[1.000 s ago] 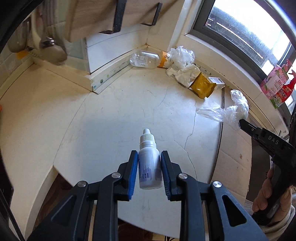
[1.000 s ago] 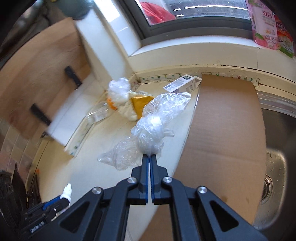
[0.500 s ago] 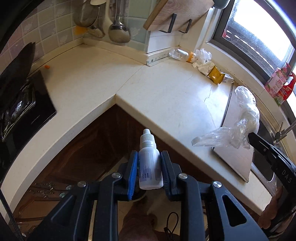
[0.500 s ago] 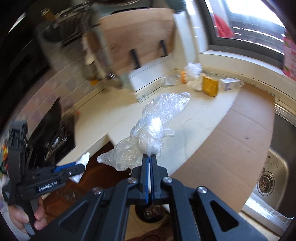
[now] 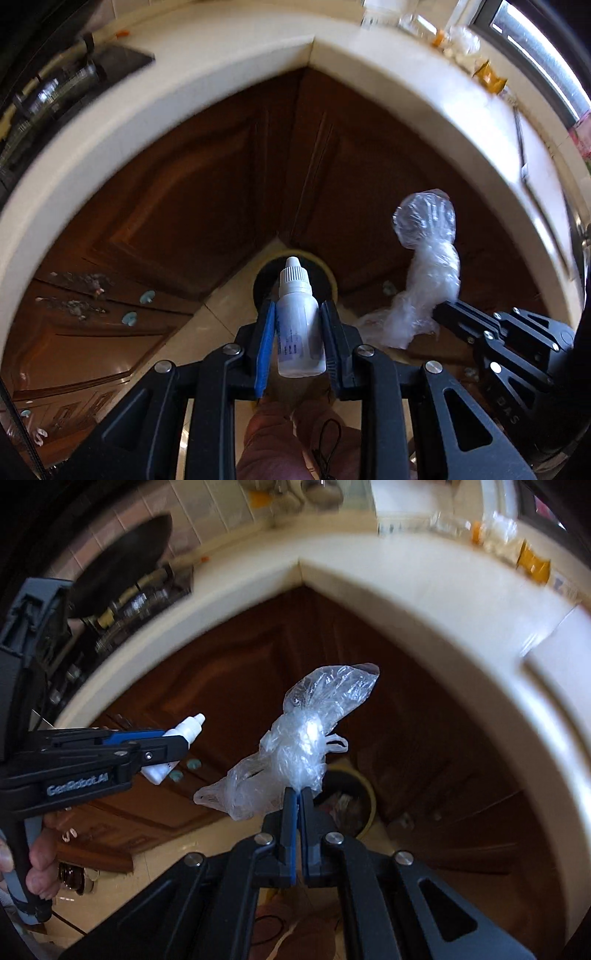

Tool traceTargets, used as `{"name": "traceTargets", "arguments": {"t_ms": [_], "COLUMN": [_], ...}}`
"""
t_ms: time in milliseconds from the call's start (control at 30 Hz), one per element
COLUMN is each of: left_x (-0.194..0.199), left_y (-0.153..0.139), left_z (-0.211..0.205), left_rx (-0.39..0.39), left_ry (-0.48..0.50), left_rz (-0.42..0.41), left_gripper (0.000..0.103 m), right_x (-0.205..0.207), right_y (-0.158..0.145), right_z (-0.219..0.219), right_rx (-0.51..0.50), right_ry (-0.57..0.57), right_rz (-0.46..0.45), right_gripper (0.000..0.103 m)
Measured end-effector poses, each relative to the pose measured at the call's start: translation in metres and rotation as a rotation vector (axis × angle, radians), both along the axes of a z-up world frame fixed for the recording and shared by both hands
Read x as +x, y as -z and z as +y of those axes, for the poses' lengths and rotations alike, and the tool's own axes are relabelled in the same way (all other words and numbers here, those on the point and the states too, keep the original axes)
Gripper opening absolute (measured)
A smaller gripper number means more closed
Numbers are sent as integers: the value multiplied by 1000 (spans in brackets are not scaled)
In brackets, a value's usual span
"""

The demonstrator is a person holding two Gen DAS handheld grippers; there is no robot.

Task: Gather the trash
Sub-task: 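Lower both held items over the black bin and open both tools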

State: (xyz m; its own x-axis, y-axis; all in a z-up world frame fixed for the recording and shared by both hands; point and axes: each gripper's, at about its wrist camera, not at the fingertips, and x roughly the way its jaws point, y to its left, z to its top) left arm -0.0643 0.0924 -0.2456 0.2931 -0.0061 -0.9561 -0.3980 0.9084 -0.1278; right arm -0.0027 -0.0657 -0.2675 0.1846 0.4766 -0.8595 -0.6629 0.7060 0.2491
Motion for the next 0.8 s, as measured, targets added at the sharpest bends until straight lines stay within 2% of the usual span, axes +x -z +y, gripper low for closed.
{"name": "traceTargets", "arguments": {"t_ms": [200, 367, 433, 567, 633, 667, 700, 800], "left_x": [8, 27, 35, 48, 54, 57, 56, 59], "left_y": [109, 207, 243, 287, 304, 308, 312, 313], "left_z": [13, 25, 31, 37, 39, 38, 38, 36], "left_rx": [-34, -55, -70, -80, -99, -107, -106, -96], "left_ry": [52, 47, 37, 43, 53, 57, 60, 73], "left_rz": [40, 102, 121, 140, 142, 144, 145, 139], "left_gripper": [23, 23, 23, 24, 34, 50, 64, 68], "right_x": [12, 24, 31, 45, 53, 59, 62, 65], "right_y": [120, 210, 237, 279, 297, 303, 311, 316], "right_z": [34, 53, 58, 68, 69, 68, 67, 60], "right_rx": [-81, -146, -156, -185, -201, -214, -222, -203], "right_ry": [38, 81, 101, 139, 165, 176, 194, 236], "right_rz": [116, 179, 197, 218, 247, 265, 291, 317], "right_gripper": [1, 1, 2, 3, 5, 11, 21, 28]}}
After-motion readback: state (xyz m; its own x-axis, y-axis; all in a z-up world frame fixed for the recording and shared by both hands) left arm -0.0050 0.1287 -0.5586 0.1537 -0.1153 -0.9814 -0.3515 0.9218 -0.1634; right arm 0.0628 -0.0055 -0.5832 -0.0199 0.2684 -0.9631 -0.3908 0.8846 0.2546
